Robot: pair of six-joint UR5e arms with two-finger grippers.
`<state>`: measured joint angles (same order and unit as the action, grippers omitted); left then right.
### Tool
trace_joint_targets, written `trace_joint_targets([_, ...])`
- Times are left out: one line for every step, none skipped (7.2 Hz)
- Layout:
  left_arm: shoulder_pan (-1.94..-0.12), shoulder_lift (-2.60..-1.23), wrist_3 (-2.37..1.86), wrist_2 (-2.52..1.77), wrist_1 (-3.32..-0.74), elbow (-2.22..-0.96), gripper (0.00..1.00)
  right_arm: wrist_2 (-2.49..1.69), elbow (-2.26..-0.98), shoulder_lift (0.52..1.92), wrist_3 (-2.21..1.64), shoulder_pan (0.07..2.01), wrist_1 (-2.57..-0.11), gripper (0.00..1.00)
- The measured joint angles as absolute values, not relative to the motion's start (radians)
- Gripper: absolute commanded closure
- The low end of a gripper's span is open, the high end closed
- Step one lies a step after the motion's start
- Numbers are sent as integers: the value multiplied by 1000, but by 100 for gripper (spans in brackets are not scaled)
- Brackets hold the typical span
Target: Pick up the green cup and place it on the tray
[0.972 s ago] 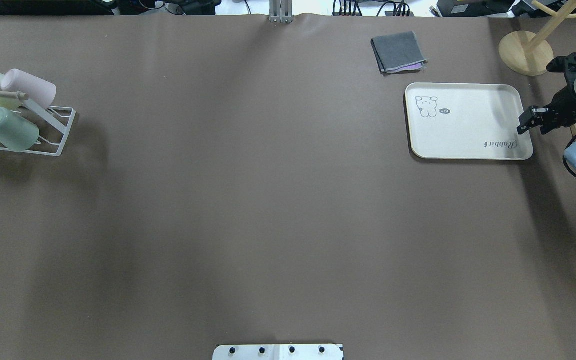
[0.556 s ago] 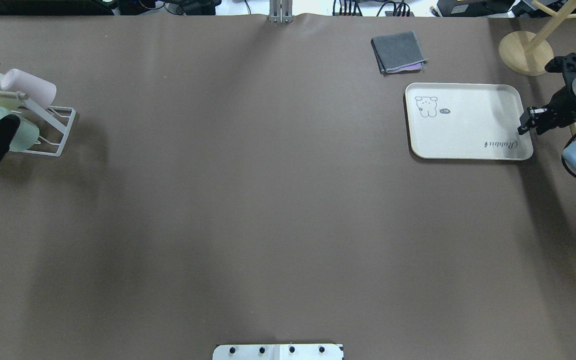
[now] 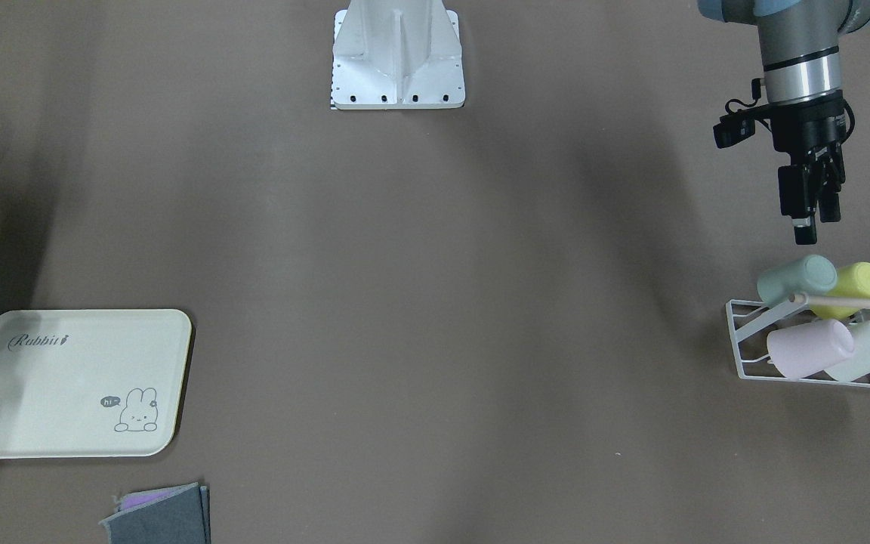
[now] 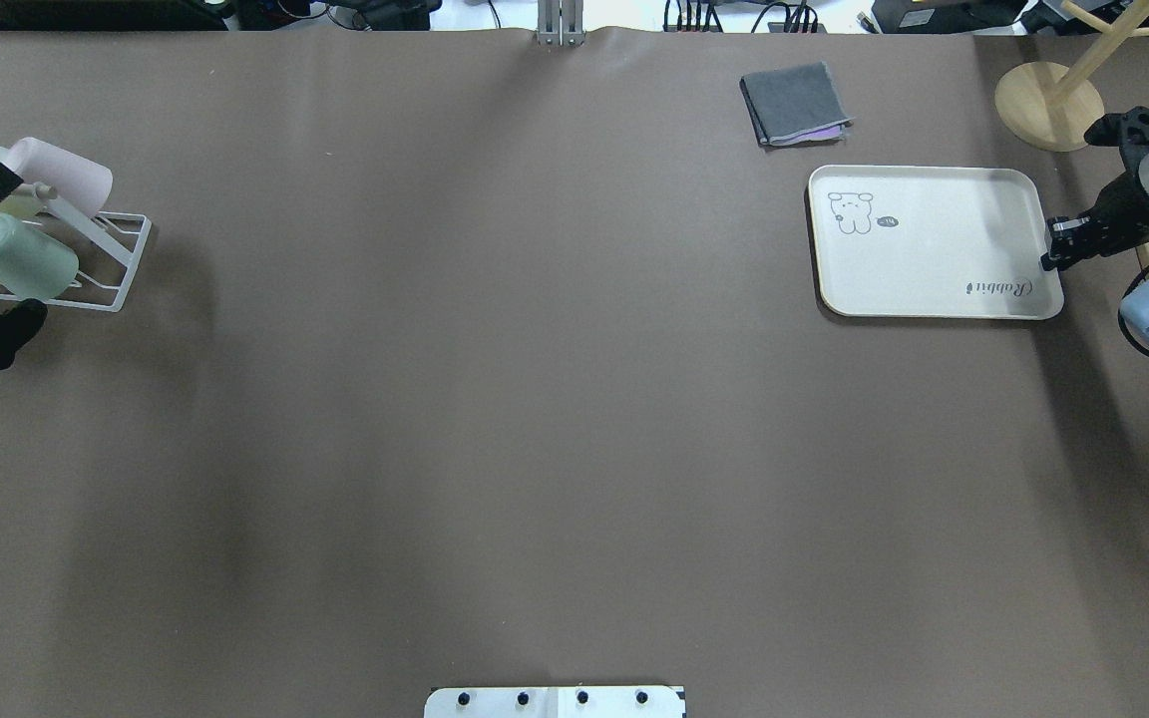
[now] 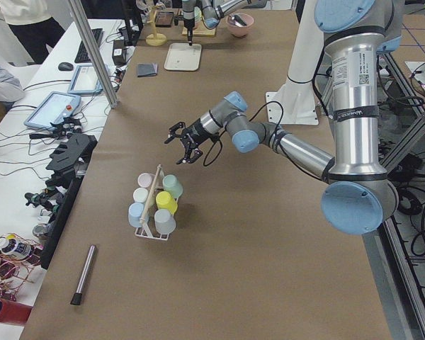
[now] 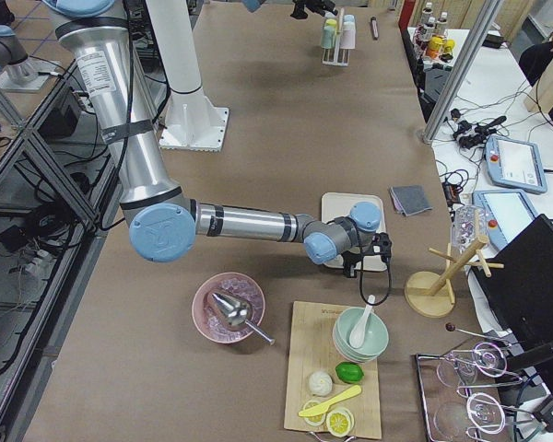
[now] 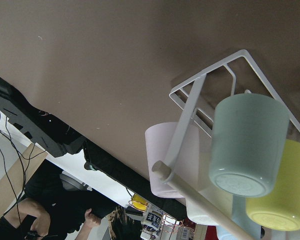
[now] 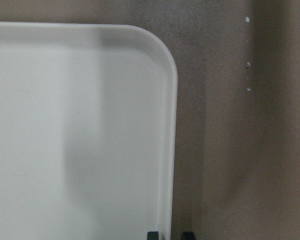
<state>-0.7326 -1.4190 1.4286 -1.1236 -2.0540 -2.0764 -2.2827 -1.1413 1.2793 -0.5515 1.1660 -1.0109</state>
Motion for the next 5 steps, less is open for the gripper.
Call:
trace_joint_targets([-708,-1409,1469,-1091,-2054,-2073,3,-2283,-1141,1278,-550,1166,-1011,100])
trace_joint_targets([-677,-1404,1513,-1046,-2053,-2071,2,-2284,-1144,1276,-548,1166,-1011,100])
trace_joint_targets([-648,-1397,1549,-1007,-2052,-2064,2,-2285,-1151,1275,-548,1168,-1011,100])
trace_joint_targets([-616,-1389,1571,-964,-2053,-2043,2,-2289,-1169,1276,-549,1176,-1010,100])
trace_joint_targets([-577,-1384,1580,-915,-2060,-2008,2,-2307,-1195,1279,-549,1192,-1010,100])
